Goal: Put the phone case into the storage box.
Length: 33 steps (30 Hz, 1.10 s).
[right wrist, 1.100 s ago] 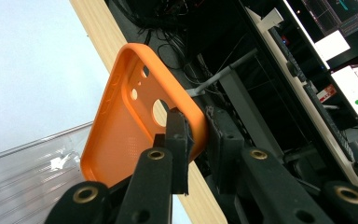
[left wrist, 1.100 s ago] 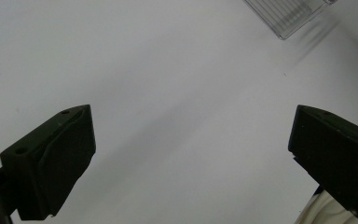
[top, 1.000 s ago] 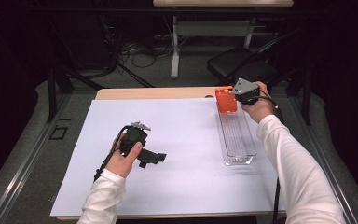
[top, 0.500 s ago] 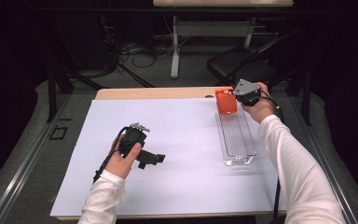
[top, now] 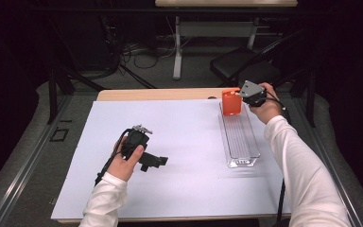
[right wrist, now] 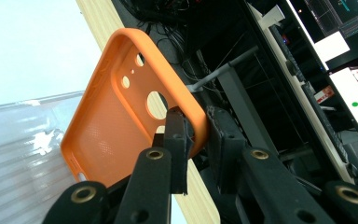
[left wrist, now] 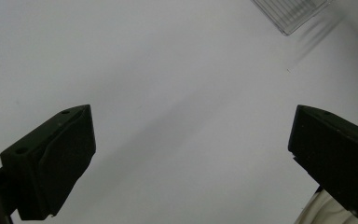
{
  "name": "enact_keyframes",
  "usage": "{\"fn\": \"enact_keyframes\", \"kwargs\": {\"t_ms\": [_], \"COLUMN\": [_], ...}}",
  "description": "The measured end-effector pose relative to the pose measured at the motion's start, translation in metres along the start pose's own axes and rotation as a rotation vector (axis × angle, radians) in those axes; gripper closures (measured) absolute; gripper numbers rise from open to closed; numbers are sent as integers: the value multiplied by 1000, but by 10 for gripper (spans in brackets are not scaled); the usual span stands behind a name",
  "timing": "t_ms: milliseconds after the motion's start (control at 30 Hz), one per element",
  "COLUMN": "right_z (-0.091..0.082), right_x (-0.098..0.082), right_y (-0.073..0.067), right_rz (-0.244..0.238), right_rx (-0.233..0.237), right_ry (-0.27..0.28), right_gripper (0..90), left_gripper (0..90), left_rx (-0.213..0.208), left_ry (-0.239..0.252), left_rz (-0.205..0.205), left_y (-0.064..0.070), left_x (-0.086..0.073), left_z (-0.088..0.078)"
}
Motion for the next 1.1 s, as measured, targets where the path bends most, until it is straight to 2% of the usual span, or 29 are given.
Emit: {"fn": "enact_keyframes", "kwargs": {"t_ms": [333,400,500,700,967,1100], "right_z": [2,3,3,5,5,4], "right_x": [-11,-16,-18,-16,-15,-13], "right_y": [5,6,8,8,9,10], "right_rz": [-13,-4,31,42,114,132], "right_rx": [-27,-29,-31,-36,-54,-63], "right_ry": [-50,-63,-49,-60,-56,-51], "right_gripper": [754,740,739,713,558,502], "left_gripper": [12,12,12,12,12,12], "left_rx": [0,-1,0,0,-1,1], "left_ry": [-6,-8,-11,-6,-7,-5], "left_rz": [-7,-1,-1,-9,-7,-6], "left_y": [0,0,0,-2,-2,-2], "left_x": [-1,-1,-1,-1,-1,-1], "left_z": [2,3,3,2,2,2]}}
Point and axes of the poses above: each handheld gripper's, and its own axes: z roughly forward along the jaws, x roughly out of its top, y roughly to its right, the point moved 6 cm from there along z, roughly forward along the jaws, and after that the axes turned 15 degrees about x, right-handed, at the moved point
